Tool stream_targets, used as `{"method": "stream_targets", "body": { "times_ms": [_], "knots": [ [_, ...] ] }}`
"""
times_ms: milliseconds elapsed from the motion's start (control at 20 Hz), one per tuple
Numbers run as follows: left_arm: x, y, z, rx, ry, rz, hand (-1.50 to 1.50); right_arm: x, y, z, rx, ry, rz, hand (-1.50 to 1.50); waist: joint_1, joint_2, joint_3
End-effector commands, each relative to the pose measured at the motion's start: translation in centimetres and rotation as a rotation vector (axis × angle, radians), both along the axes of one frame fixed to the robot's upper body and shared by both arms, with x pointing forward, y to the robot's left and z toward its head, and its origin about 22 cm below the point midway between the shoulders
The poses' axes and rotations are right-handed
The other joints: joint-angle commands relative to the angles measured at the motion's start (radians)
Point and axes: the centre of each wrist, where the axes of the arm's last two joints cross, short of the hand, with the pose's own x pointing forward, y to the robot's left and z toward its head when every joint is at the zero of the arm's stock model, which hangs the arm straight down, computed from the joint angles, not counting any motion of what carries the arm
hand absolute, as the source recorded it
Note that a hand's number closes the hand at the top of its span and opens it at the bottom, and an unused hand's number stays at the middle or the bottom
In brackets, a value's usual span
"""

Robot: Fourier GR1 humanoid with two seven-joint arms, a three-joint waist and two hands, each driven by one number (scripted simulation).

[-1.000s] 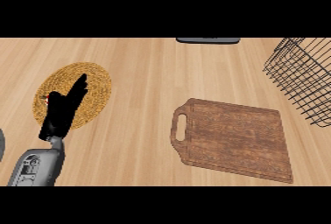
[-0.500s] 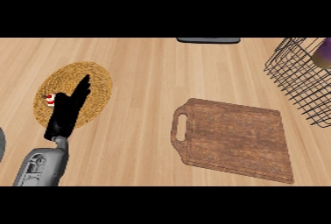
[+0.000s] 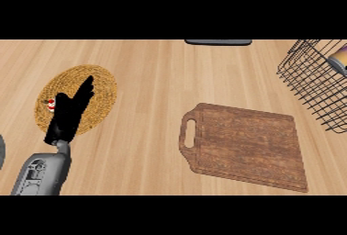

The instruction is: Pick the can from the cutting board and place it in the basket

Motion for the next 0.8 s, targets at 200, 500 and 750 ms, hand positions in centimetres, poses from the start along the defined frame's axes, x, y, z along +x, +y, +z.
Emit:
{"method": "stream_targets", "body": {
  "times_ms": [200,500,750],
  "knots": [
    [-0.5,0.1,-0.7,-0.006,-0.004,0.002,0.00,-4.2,-5.8,3.1,0.160,-0.155,-0.206,-1.50,0.008,0.005,0.001],
    [1.1,-0.3,0.4,-0.011,-0.016,-0.004,0.00,-8.5,-9.9,4.3,0.263,-0.147,-0.327,-1.50,0.003,0.011,0.003],
    [0.8,-0.6,0.7,-0.002,-0.008,-0.013,0.00,-13.4,-13.4,4.5,0.285,-0.134,-0.318,-1.50,-0.003,0.012,0.007]
  ]
}}
